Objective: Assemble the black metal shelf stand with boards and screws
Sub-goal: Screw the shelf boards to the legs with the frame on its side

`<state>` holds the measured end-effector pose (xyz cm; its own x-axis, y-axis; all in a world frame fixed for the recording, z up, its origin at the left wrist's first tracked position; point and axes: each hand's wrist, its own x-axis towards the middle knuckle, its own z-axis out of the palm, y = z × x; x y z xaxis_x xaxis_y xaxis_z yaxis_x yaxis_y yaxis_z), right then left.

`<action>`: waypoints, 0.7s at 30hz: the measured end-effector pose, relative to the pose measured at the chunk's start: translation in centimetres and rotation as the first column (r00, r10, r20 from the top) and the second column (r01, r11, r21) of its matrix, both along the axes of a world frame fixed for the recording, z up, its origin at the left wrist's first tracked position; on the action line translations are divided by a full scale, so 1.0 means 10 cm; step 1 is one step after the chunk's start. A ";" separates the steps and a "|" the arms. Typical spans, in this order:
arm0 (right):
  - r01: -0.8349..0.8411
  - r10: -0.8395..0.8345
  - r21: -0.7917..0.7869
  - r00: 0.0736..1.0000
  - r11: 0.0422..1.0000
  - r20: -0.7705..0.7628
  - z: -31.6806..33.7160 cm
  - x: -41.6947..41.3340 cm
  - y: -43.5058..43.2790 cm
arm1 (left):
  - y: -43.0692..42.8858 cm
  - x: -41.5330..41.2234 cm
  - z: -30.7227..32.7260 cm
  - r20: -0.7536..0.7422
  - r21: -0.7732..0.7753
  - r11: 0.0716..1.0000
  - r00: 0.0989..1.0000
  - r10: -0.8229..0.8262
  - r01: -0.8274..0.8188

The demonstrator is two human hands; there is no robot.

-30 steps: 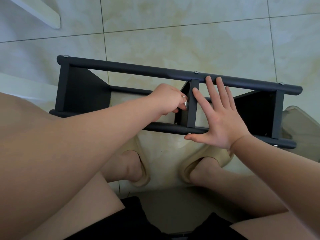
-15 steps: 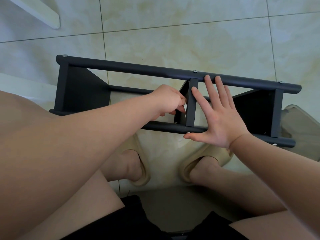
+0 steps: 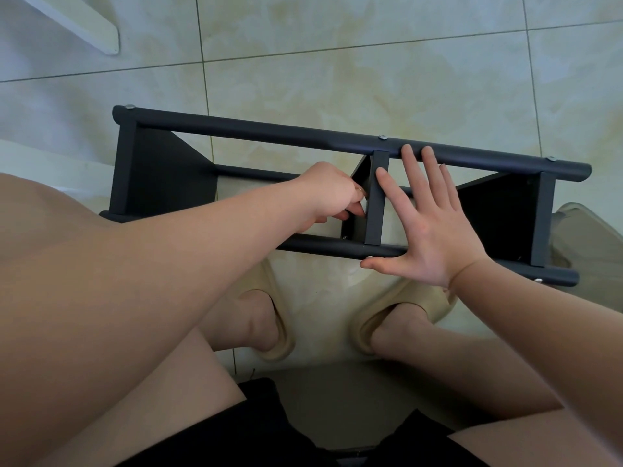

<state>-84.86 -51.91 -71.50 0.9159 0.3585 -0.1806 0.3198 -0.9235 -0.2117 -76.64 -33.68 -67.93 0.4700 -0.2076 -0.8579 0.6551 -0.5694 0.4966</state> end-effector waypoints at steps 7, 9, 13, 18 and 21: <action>0.001 -0.001 -0.013 1.000 1.000 -0.009 0.01 0.00 0.00 | -0.03 -0.01 0.02 -0.054 0.019 0.999 0.997 -0.046 0.047; -0.001 0.001 -0.013 1.000 1.000 -0.009 0.02 0.00 0.00 | -0.03 0.00 0.03 -0.066 0.025 0.998 0.996 -0.063 0.065; -0.002 0.002 -0.014 1.000 1.000 -0.009 0.02 0.00 0.00 | -0.03 0.01 0.04 -0.075 0.032 0.994 0.992 -0.102 0.105; -0.002 0.002 -0.011 1.000 1.000 -0.011 0.02 0.00 0.01 | -0.01 0.01 0.01 -0.070 0.052 0.989 0.988 -0.138 0.142; 0.000 0.000 -0.003 1.000 1.000 -0.008 0.03 0.00 0.01 | 0.00 0.02 0.00 -0.057 0.060 0.984 0.985 -0.163 0.166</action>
<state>-84.86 -51.84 -71.22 0.9143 0.3580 -0.1893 0.3180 -0.9242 -0.2116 -76.40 -33.64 -67.97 0.3888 -0.2224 -0.8941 0.5737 -0.7009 0.4238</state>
